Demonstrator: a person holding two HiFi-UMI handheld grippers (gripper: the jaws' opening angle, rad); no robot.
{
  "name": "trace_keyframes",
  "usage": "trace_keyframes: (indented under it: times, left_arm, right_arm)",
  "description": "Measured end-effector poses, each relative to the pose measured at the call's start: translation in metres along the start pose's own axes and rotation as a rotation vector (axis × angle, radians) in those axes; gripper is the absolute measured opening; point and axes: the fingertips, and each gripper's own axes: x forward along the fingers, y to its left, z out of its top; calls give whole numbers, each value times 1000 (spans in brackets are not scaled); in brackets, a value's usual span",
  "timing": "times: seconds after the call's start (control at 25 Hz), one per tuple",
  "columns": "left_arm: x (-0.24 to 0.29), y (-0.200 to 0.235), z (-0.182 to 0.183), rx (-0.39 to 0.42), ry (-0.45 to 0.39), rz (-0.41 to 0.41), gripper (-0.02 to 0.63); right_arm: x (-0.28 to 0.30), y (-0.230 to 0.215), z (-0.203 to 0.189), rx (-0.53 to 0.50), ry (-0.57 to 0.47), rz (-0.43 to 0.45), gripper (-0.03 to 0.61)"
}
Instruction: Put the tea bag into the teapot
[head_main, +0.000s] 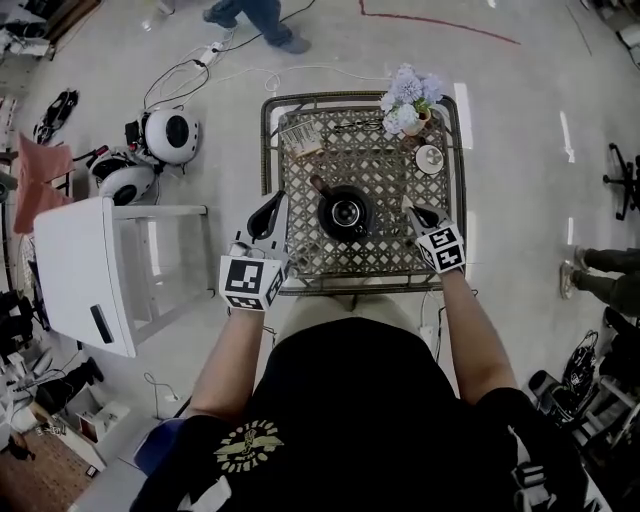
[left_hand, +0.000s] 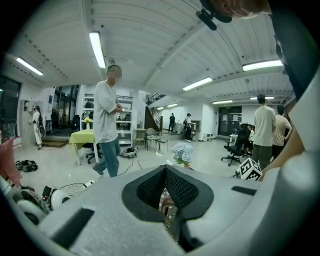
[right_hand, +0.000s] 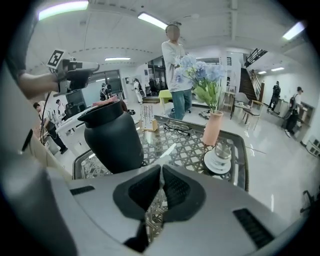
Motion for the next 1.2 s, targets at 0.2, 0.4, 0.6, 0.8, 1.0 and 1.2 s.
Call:
trace_keyframes:
  times: [0.2,0.4,0.6,0.8,1.0,1.2]
  left_arm:
    - [0,1,4,-1,-8,11,-5]
    - [-2,4,11,-3,-21,23,-5]
    - [-2,7,16,-3,-34,37,-5]
    - [-4,6,16,-10,-31,45,-5]
    - [-7,3,21,-17,-40,40,-5]
    - [-8,8,25,-27,-60,47,-5]
  right_arm:
    - [-10,-1,11,10,-32,-3,14]
    - [-21,1,27,4,-61,-7,15]
    - [-35,-2,44,-8,-112,-18,14]
    - [-57,-4,69,-10,-174,-25,14]
    - [-81,-5,98,-14,-249,-33,14]
    - [-101,-1,127,-31,-323,-33,14]
